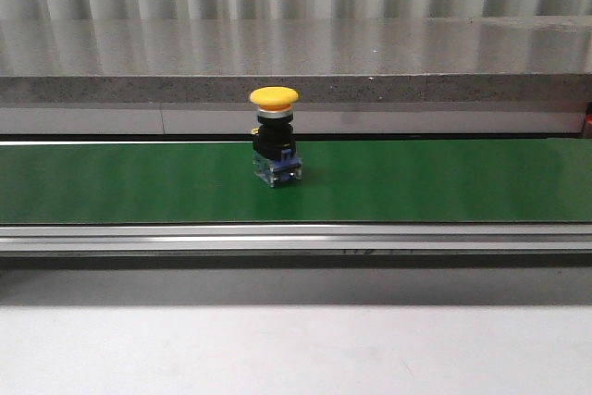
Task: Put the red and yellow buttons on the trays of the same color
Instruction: 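Grasp the red button with the right gripper and place it on the red tray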
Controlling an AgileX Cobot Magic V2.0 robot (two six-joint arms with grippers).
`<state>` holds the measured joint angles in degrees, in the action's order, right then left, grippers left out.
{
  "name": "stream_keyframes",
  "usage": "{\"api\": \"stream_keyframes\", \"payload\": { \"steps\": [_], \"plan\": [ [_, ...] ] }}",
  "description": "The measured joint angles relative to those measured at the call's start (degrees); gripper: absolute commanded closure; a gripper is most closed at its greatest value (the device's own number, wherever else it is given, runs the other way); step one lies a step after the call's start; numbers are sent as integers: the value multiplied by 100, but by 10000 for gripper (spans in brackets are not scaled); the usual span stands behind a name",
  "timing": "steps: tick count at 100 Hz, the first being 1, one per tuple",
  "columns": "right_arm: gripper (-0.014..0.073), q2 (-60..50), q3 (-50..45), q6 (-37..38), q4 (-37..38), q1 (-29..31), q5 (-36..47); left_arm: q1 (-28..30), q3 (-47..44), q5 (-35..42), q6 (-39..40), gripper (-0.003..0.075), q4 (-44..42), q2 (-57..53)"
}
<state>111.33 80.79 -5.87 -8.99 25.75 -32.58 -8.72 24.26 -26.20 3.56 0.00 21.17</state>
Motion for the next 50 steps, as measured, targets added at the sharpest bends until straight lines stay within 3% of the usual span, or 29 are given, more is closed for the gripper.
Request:
{"api": "stream_keyframes", "payload": {
  "steps": [6, 18, 28, 50],
  "plan": [
    [389, 86, 0, 0, 0, 5, 38, 0, 0, 0, 0, 740, 0, 0],
    [139, 165, 0, 0, 0, 26, 50, 0, 0, 0, 0, 740, 0, 0],
    [-8, 165, 0, 4, 0, 33, 50, 0, 0, 0, 0, 740, 0, 0],
    [-32, -15, 0, 4, 0, 33, 5, 0, 0, 0, -4, 740, 0, -9]
  ]
}}
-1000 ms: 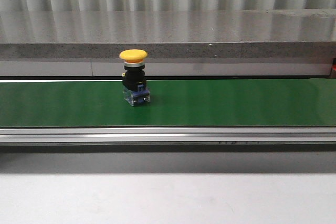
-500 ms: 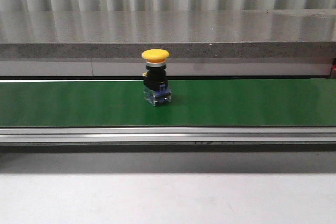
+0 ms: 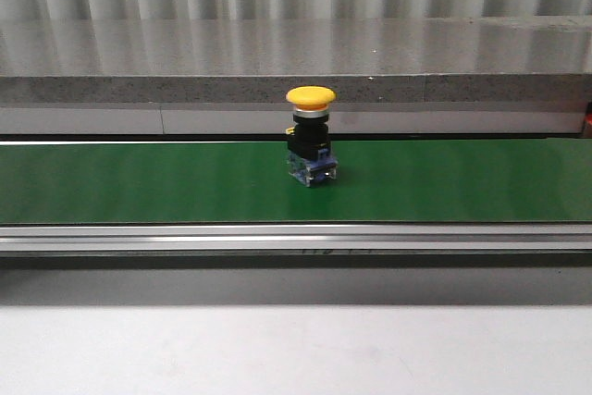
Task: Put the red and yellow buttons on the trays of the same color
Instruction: 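Grasp the red button with the right gripper and place it on the red tray, then grasp the yellow button at the belt end with the right gripper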
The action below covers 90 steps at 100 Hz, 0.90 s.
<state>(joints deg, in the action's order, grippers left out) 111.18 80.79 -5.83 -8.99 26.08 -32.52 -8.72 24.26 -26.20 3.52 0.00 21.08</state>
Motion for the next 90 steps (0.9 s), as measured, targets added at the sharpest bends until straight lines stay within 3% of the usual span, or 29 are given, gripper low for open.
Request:
{"api": "stream_keyframes", "payload": {
  "steps": [29, 48, 69, 90],
  "plan": [
    [-32, -1135, 0, -26, 0, -29, -407, 0, 0, 0, 0, 740, 0, 0],
    [-32, -2070, -490, -305, 0, -255, -721, 0, 0, 0, 0, 740, 0, 0],
    [-32, -2994, -1328, -512, 0, -846, -1154, 0, 0, 0, 0, 740, 0, 0],
    [-32, -3383, -1669, -756, 0, -1961, -1688, 0, 0, 0, 0, 740, 0, 0]
  ]
}}
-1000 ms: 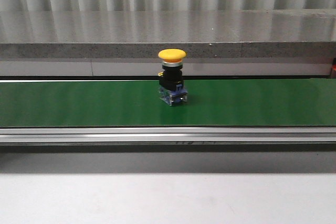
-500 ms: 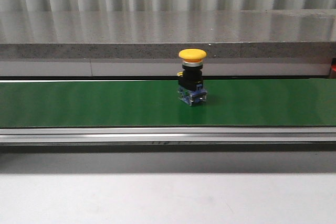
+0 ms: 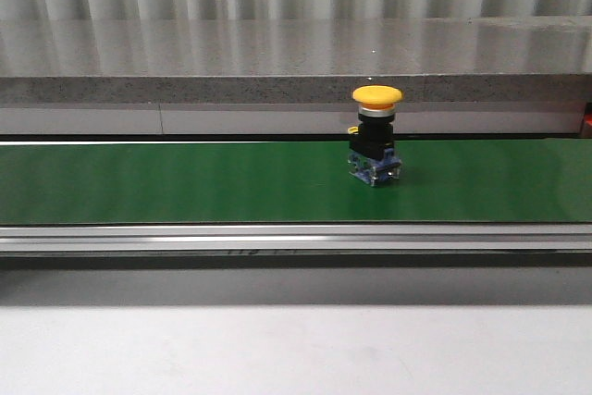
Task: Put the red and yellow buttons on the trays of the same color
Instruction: 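Grasp the yellow button at the belt end with the right gripper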
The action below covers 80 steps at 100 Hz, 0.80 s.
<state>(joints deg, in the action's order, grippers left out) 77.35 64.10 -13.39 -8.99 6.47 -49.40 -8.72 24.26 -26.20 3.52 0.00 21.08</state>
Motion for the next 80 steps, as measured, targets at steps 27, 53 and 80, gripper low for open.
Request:
{"api": "stream_keyframes", "payload": {
  "steps": [27, 53, 80],
  "plan": [
    [-32, 236, -23, -51, -13, -1334, -183, 0, 0, 0, 0, 740, 0, 0],
    [-32, 735, -23, -60, -66, -1971, 296, 0, 0, 0, 0, 740, 0, 0],
    [-32, 1054, -23, -73, -309, -2089, 820, 0, 0, 0, 0, 740, 0, 0]
  ]
}}
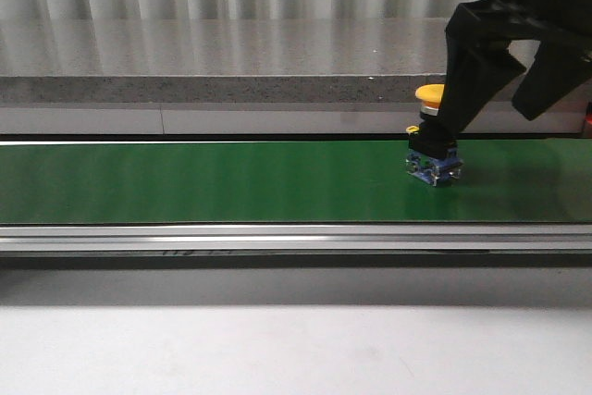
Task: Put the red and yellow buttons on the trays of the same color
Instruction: 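Grasp the yellow button at the belt end with the right gripper, then place the yellow button on the yellow tray, withdraw the right gripper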
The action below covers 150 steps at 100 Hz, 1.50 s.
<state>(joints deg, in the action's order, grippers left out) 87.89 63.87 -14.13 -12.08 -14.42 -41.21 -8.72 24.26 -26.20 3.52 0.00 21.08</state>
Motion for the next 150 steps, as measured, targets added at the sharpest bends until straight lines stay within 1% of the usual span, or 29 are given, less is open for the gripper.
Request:
{"api": "stream_keyframes", "payload": {
  "steps": [21, 28, 33, 40, 45, 48, 52, 55, 67, 79, 91, 100, 112, 131, 132, 136, 137, 138, 139, 143, 150],
  "plan": [
    [-31, 122, 0, 0, -36, 0, 275, 0, 0, 0, 0, 740, 0, 0],
    [-1, 182, 0, 0, -36, 0, 353, 0, 0, 0, 0, 740, 0, 0],
    [53, 229, 0, 0, -36, 0, 412, 0, 0, 0, 0, 740, 0, 0],
    [175, 295, 0, -12, -36, 0, 468, 0, 0, 0, 0, 740, 0, 0],
    [278, 321, 0, -12, -38, 0, 481, 0, 0, 0, 0, 740, 0, 0],
    [322, 334, 0, -12, -38, 0, 492, 0, 0, 0, 0, 740, 0, 0],
    [371, 343, 0, -12, -48, 0, 492, 0, 0, 0, 0, 740, 0, 0],
    [391, 343, 0, -12, -48, 0, 492, 0, 0, 0, 0, 740, 0, 0],
    [400, 343, 0, -12, -48, 0, 492, 0, 0, 0, 0, 740, 0, 0],
    [400, 330, 85, -12, -48, 22, 236, 0, 0, 0, 0, 740, 0, 0],
    [400, 86, 103, 59, -49, 259, -47, 0, 0, 0, 0, 740, 0, 0],
    [400, -224, 111, 163, -12, 628, -255, 0, 0, 0, 0, 740, 0, 0],
    [400, -671, 111, 244, -1, 1328, -519, 0, 0, 0, 0, 740, 0, 0],
    [400, -1153, -248, 396, 18, 2823, -640, 0, 0, 0, 0, 740, 0, 0],
    [400, -1162, -268, 412, 22, 2823, -644, 0, 0, 0, 0, 740, 0, 0],
    [400, -1193, -385, 481, 34, 3205, -653, 0, 0, 0, 0, 740, 0, 0],
    [400, -1193, -404, 496, 34, 3205, -653, 0, 0, 0, 0, 740, 0, 0],
    [400, -1202, -444, 519, 46, 3364, -639, 0, 0, 0, 0, 740, 0, 0],
    [400, -1202, -464, 532, 47, 3364, -639, 0, 0, 0, 0, 740, 0, 0],
    [400, -1215, -592, 637, 59, 3713, -554, 0, 0, 0, 0, 740, 0, 0],
    [400, -1215, -807, 800, 75, 4132, -317, 0, 0, 0, 0, 740, 0, 0]
  ]
}}
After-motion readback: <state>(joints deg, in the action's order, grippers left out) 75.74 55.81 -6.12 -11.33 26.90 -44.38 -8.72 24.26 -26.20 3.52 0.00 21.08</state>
